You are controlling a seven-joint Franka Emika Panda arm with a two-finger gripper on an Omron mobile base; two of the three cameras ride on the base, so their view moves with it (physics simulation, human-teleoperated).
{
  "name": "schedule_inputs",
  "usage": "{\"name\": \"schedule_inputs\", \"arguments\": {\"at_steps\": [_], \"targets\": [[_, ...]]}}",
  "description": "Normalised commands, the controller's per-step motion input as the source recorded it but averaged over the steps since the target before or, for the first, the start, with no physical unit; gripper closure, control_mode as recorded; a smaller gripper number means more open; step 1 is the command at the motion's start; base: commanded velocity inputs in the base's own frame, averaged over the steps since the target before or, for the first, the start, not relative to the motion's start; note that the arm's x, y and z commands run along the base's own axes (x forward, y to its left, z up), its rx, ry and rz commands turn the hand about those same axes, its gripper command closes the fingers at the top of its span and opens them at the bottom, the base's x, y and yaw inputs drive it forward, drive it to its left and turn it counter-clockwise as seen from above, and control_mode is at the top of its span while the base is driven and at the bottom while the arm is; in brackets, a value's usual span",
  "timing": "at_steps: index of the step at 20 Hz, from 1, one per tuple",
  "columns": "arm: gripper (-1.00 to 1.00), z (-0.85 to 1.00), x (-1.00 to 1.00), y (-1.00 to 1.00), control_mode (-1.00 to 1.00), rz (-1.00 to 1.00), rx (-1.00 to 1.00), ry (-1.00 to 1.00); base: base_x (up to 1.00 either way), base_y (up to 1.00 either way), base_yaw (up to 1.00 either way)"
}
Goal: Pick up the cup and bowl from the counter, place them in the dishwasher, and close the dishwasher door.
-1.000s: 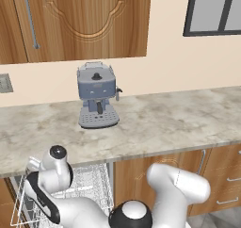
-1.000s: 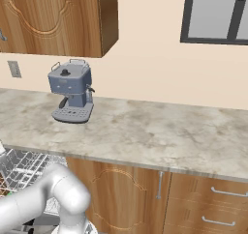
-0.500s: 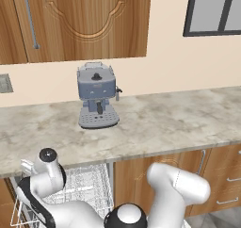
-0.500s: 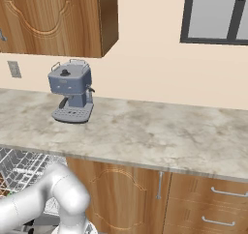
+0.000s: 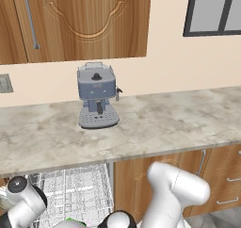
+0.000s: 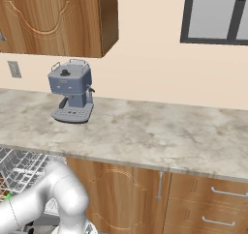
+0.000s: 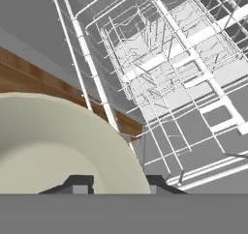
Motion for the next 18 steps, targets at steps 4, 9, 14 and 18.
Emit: {"name": "schedule_inputs", "arguments": {"at_steps": [4,9,14,18], "targets": [[1.0,-0.55,0.06,-0.1,-1.0,0.0,-0.13,0.0,0.0,0.0,0.0],[1.0,-0.41,0.12,-0.2,-1.0,0.0,-0.17,0.0,0.0,0.0,0.0],[1.0,-0.55,0.12,-0.13,-1.0,0.0,-0.22,0.0,0.0,0.0,0.0],[1.0,-0.22,0.04,-0.22,-1.0,0.0,-0.08,0.0,0.0,0.0,0.0]]}}
